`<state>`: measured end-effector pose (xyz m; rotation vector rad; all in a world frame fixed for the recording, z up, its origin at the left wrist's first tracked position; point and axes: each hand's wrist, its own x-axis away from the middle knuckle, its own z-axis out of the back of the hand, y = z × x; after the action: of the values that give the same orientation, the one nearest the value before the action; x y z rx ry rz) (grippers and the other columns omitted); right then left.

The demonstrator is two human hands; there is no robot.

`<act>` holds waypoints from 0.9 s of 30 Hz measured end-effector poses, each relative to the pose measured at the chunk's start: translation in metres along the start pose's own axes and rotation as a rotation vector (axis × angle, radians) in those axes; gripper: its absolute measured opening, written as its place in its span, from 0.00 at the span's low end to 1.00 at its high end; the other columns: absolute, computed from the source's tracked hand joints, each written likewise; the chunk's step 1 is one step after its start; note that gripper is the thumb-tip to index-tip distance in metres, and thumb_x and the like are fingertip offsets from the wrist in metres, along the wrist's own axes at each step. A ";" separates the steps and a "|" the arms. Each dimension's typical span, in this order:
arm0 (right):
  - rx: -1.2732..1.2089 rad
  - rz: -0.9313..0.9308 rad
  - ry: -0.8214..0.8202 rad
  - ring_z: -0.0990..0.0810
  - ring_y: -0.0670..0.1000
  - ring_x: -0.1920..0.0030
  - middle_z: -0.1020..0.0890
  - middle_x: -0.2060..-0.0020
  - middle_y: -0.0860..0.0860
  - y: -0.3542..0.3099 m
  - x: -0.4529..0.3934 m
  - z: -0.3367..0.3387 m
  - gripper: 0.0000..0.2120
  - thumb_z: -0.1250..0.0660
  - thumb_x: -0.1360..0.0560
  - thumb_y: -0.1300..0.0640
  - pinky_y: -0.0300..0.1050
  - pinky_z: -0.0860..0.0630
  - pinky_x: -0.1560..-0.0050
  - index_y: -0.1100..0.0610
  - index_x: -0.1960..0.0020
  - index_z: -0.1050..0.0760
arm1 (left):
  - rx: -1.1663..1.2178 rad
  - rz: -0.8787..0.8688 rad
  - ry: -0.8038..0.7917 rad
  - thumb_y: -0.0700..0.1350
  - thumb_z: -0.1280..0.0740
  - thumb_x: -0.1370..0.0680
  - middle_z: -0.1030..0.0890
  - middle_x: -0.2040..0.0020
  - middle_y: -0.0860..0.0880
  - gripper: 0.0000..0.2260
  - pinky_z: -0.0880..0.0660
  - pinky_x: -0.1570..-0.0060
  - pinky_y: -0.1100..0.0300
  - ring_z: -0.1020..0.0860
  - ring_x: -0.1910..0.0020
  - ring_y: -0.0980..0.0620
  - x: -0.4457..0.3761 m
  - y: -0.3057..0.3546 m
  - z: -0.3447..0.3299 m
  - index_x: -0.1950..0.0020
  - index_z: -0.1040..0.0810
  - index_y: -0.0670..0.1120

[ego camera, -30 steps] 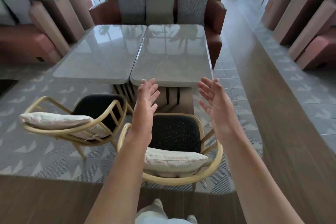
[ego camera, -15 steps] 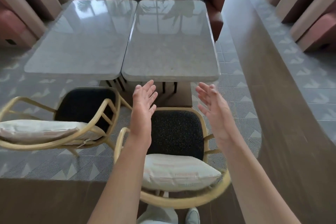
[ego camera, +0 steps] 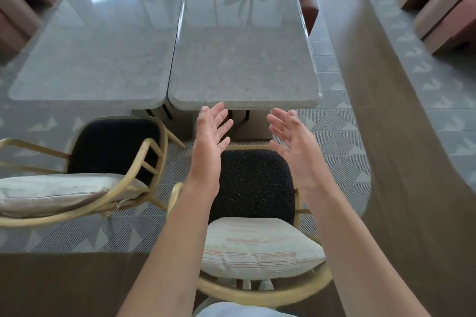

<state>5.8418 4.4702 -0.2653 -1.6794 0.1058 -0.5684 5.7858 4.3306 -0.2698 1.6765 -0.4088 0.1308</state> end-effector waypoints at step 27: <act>-0.003 0.050 -0.539 0.27 0.46 0.31 0.23 0.32 0.48 0.005 0.211 -0.080 0.21 0.45 0.16 0.47 0.46 0.30 0.30 0.53 0.28 0.29 | 0.045 -0.225 0.423 0.65 0.52 0.18 0.28 0.26 0.55 0.24 0.36 0.25 0.47 0.27 0.31 0.59 0.259 0.000 0.112 0.28 0.29 0.60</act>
<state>5.9934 4.3167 -0.1989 -1.7727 -0.2409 -0.0650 6.0102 4.1718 -0.2045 1.6736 0.1012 0.3226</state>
